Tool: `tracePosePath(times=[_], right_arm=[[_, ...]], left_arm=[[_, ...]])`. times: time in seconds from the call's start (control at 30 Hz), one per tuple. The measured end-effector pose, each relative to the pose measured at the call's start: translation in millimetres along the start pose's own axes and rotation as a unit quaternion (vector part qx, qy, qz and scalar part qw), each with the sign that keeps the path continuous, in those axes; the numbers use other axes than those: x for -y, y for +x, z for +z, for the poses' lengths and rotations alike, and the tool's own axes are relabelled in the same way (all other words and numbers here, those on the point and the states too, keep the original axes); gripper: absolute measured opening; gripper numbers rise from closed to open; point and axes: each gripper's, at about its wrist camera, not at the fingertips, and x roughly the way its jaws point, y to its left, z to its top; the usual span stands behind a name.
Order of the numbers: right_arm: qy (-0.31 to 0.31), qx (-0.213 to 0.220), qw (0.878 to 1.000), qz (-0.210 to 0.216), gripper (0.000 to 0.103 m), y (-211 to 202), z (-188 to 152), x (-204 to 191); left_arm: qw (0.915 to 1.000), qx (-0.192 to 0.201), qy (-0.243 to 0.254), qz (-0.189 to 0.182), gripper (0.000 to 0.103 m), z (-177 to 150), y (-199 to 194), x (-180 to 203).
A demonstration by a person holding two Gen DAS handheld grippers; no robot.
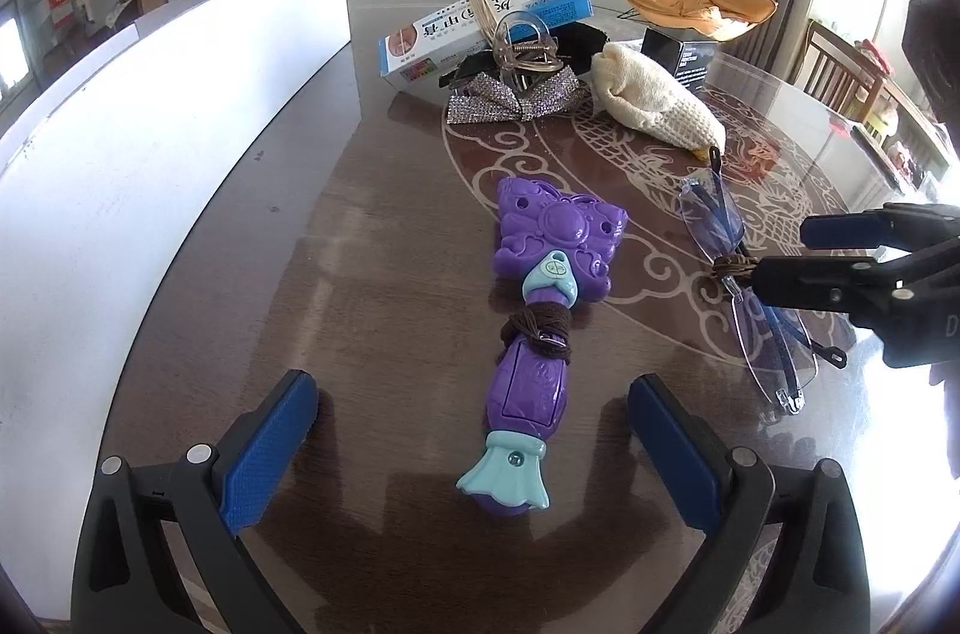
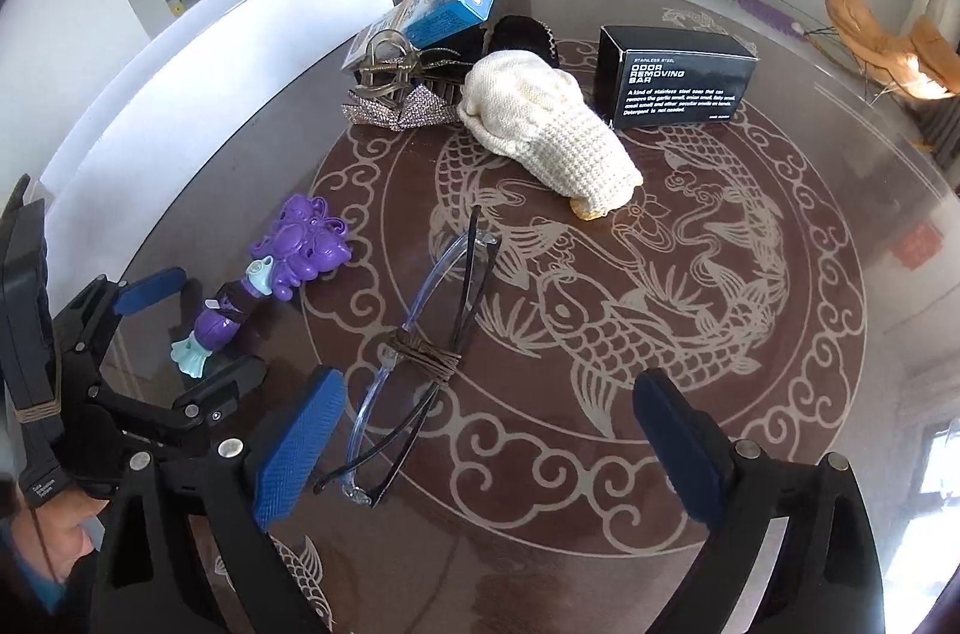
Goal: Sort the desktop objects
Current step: 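Reach the right gripper to the clear glasses and close on them, then carry the wand and glasses over the bin and open both grippers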
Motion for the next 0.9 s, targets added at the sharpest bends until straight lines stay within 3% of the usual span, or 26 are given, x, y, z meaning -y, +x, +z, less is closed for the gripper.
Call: tracePosePath(times=[0.07,0.17,0.23,0.27,0.3,0.37,0.4,0.43,0.47,0.5,0.57,0.77,0.9], right_arm=[[-0.001,-0.011,1.0,-0.015,0.075,16.4,2.3,-11.0],[-0.014,-0.006,0.999,-0.038,0.07,21.6,4.4,-26.2],[-0.022,-0.007,0.998,-0.058,0.063,22.7,5.2,-33.5],[-0.026,-0.007,0.998,-0.055,0.056,21.2,4.9,-35.2],[-0.028,-0.008,0.998,-0.058,0.04,19.3,4.6,-36.5],[-0.025,-0.022,0.998,-0.056,0.031,16.7,3.7,-35.9],[-0.024,-0.026,0.998,-0.058,0.031,15.1,2.7,-34.6],[-0.023,-0.031,0.998,-0.058,0.031,13.2,1.4,-32.4],[-0.019,-0.034,0.998,-0.054,0.03,10.1,0.3,-29.2],[-0.012,-0.034,0.998,-0.048,0.03,4.7,-0.6,-25.2],[-0.002,-0.028,0.999,-0.04,0.03,-10.6,-2.1,-18.7],[-0.002,-0.006,1.0,-0.025,0.03,-53.2,-2.1,-20.6],[-0.006,0.014,1.0,-0.011,0.03,-64.4,20.7,-40.6]], left_arm=[[1.0,0.002,-0.004,-0.008,0.103,0.0,-0.7,-1.8],[0.9998,0.004,-0.006,-0.017,0.103,0.0,-1.8,-3.5],[0.9997,-0.008,0.019,-0.01,0.103,1.7,1.2,1.4],[0.9986,-0.02,0.048,-0.002,0.103,2.6,4.4,8.4],[0.9974,-0.019,0.068,-0.012,0.103,3.7,4.1,13.3],[0.9956,-0.03,0.085,-0.027,0.097,10.4,6.4,19.4],[0.995,-0.027,0.091,-0.032,0.077,14.4,5.2,22.1],[0.9949,-0.022,0.093,-0.034,0.044,18.5,2.5,23.4],[0.9951,-0.023,0.09,-0.036,0.027,22.4,1.6,22.5],[0.9953,-0.028,0.078,-0.05,0.021,24.4,1.1,18.2],[0.9953,-0.025,0.042,-0.083,0.021,22.4,-3.1,4.2],[0.993,0.038,-0.01,-0.112,0.021,5.7,-47.8,-24.6],[0.9864,0.083,-0.054,-0.131,0.021,14.5,-94.1,-48.9]])
